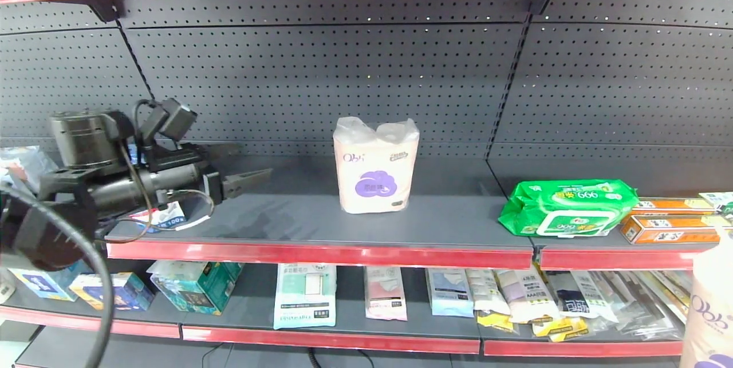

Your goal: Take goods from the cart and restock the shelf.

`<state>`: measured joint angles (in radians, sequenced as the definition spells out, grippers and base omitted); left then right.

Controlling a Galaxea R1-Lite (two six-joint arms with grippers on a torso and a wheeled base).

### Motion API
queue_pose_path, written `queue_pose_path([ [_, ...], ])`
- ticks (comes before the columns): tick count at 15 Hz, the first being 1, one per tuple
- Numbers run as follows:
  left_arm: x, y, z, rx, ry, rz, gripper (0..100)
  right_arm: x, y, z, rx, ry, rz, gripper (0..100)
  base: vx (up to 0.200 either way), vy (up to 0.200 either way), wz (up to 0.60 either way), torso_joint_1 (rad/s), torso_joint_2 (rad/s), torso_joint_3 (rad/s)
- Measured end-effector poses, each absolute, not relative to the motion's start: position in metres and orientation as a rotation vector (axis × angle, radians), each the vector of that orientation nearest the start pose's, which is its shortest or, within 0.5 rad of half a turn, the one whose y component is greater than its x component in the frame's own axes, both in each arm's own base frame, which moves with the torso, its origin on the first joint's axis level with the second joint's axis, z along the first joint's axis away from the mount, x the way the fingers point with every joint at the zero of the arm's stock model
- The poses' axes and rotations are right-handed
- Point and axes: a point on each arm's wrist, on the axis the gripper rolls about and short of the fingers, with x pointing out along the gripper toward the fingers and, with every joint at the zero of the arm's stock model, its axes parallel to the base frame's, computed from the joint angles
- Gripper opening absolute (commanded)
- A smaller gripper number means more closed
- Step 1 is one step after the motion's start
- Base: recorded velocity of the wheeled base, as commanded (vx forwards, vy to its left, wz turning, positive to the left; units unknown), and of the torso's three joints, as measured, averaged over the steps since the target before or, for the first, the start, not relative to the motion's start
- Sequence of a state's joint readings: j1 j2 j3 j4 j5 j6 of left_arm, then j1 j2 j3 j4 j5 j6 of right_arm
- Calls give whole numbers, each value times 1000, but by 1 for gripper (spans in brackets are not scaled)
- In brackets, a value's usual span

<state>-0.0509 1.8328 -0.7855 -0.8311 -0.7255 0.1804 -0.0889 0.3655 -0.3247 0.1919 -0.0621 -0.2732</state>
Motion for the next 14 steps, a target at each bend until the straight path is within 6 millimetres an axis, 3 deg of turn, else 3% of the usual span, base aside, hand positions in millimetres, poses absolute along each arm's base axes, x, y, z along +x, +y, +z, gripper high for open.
queue_pose_path([
  [4,368,-56,128,72,152,-974,100,2,-2,152,-278,284,-115,0,0,0,0,0,0,0],
  [8,409,-80,121,80,89,-1036,100,5,-2,153,-277,295,-115,0,0,0,0,0,0,0],
  [11,424,-108,116,54,57,-1091,100,5,-2,154,-278,295,-116,0,0,0,0,0,0,0],
  [14,435,-117,105,48,49,-1105,100,5,-2,153,-278,296,-116,0,0,0,0,0,0,0],
])
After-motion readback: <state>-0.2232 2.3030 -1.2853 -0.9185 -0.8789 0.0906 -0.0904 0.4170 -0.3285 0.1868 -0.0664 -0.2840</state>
